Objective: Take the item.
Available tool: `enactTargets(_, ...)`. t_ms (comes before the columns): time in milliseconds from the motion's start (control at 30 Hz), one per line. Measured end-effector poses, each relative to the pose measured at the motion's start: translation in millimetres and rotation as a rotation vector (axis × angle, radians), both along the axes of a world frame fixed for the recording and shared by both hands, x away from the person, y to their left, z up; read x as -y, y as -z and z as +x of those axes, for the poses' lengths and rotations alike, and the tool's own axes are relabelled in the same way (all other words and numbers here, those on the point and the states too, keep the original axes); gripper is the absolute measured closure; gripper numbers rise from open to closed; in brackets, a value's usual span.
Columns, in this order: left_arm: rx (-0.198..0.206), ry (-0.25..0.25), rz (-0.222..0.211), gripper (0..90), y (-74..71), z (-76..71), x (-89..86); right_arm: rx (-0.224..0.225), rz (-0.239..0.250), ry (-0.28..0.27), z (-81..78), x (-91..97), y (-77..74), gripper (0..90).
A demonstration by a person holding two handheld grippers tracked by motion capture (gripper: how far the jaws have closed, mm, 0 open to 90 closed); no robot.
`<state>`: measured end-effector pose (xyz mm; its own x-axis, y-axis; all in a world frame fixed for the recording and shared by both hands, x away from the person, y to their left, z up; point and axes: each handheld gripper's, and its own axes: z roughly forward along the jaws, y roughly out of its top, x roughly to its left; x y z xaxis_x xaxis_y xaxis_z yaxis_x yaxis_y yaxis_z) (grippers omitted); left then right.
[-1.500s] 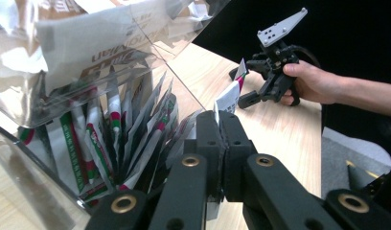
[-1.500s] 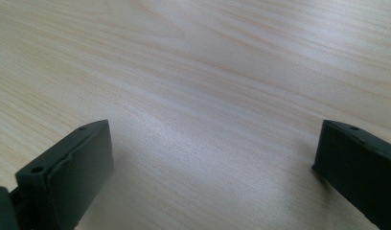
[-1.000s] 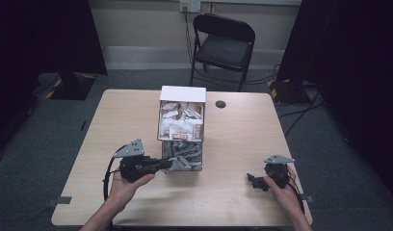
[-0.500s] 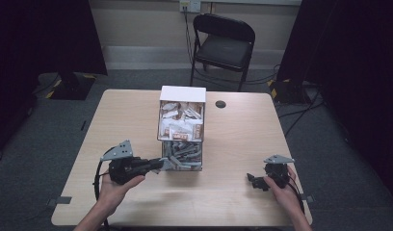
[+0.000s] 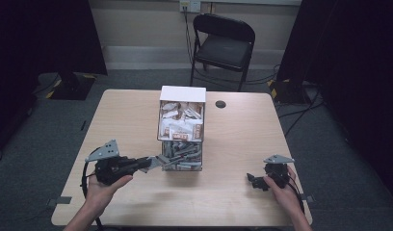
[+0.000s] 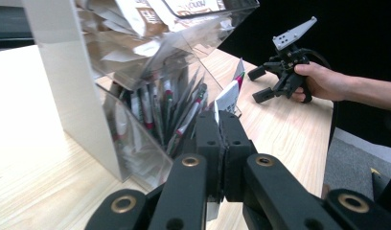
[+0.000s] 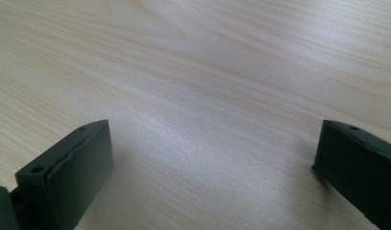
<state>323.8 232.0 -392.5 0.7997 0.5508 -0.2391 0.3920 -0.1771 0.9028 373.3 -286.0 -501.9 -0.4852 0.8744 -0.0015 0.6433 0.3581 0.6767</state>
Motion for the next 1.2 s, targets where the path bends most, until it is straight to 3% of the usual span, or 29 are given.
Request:
enactTargets(233,-0.006,-0.057,-0.004,89.1,2.9,0.0,-19.2,0.0,0.0,0.001,0.1,-0.2,0.0,0.0)
enactTargets(367,-0.007,-0.084,0.02,89.1,7.1,1.1,-26.4,-0.001,-0.001,0.001,0.2,-0.2,-0.1,0.0)
enactTargets(533,-0.046,-0.122,0.055,89.1,20.0,10.5,-35.6,0.0,-0.001,0.0,0.5,-0.4,0.0,0.0)
enactTargets(867,-0.128,-0.161,0.103,89.1,44.9,31.9,-31.5,-0.001,-0.001,-0.001,0.7,-0.5,-0.1,0.0)
enactTargets(1200,-0.147,-0.167,0.124,89.1,54.8,48.8,-16.7,-0.001,-0.001,-0.001,0.8,-0.5,-0.1,0.0)
